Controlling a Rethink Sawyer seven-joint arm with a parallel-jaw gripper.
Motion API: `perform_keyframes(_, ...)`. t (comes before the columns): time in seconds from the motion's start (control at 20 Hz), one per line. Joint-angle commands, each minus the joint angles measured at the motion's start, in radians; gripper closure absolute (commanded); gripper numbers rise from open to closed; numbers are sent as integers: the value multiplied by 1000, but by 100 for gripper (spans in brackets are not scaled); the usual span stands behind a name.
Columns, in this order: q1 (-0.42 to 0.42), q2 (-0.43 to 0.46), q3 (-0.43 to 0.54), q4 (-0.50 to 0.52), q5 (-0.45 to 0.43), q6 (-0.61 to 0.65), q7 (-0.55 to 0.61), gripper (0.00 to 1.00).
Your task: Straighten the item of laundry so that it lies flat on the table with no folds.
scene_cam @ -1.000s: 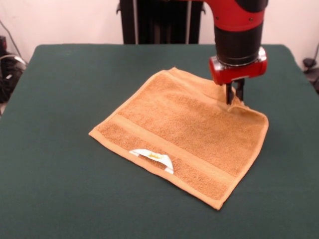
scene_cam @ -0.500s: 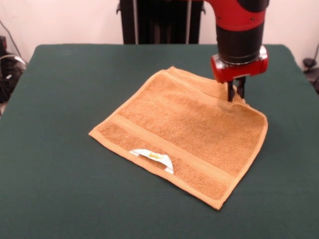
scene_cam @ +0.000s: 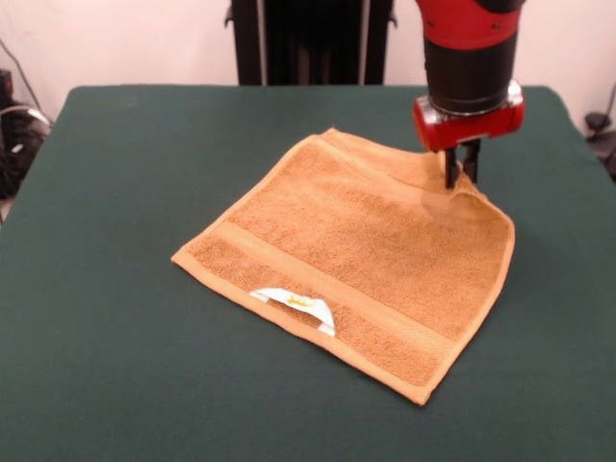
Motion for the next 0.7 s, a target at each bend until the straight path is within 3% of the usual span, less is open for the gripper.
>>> perform_keyframes(0.05,48,22,90,86,61,14,302,100)
perform_keyframes(0.7,49,24,94,86,72,-3,307,100)
